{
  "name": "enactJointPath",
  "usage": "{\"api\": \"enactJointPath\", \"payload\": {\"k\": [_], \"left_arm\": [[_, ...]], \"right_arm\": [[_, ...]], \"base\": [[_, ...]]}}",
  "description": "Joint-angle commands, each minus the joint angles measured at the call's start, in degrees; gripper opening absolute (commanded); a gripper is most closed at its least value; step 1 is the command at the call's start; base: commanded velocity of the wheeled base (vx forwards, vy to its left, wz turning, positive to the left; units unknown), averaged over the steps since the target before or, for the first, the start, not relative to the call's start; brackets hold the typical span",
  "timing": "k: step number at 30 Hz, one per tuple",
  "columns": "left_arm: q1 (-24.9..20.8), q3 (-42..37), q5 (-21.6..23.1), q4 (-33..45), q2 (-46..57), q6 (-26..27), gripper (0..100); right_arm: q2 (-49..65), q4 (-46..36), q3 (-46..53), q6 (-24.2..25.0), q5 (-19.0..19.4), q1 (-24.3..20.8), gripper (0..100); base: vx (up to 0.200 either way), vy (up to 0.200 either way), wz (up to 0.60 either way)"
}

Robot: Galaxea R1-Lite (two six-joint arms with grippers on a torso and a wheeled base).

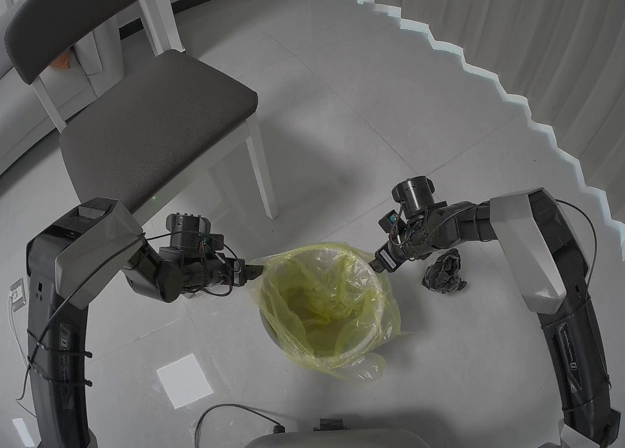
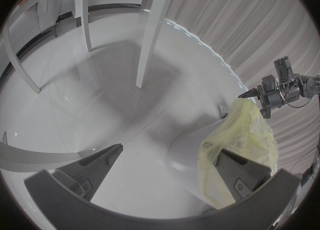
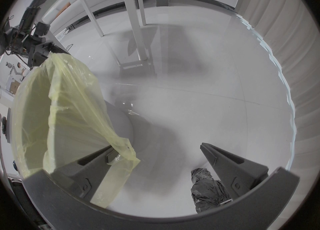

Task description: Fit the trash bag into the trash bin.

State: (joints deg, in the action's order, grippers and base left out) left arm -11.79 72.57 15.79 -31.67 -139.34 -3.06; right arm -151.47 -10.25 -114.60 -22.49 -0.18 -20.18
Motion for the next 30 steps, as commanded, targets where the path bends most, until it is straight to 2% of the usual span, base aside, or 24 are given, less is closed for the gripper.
{"api": "enactJointPath", "payload": {"k": [1, 21, 23, 25, 28, 30], "left_arm": [[-0.08, 1.52, -0.23, -0.06, -1.29, -0.28, 100], [-0.52, 1.08, -0.49, 0.21, -1.73, -0.28, 100], [-0.52, 0.99, -0.58, 0.21, -1.37, -0.28, 100], [-0.34, 0.82, -0.85, 0.12, -0.67, -0.63, 100], [-0.16, 0.47, -0.85, 0.12, -0.58, -1.25, 100], [-0.16, 0.2, -0.85, 0.12, -0.41, -1.77, 100]], "right_arm": [[-1.37, -0.03, 0.01, 0.34, 0.01, -0.13, 100], [-1.55, -0.65, 0.01, 0.87, 0.09, -1.09, 100], [-1.29, -0.56, 0.01, 1.49, 0.27, -1.01, 100], [0.65, -0.56, 0.01, 4.91, 2.12, -0.65, 100], [2.58, -0.82, 0.01, 7.46, 3.35, 0.14, 100], [3.55, -1.7, 0.01, 7.9, 3.61, 0.66, 100]], "base": [[0.0, 0.0, 0.0], [0.0, 0.0, 0.0], [0.0, 0.0, 0.0], [0.0, 0.0, 0.0], [0.0, 0.0, 0.0], [0.0, 0.0, 0.0]]}}
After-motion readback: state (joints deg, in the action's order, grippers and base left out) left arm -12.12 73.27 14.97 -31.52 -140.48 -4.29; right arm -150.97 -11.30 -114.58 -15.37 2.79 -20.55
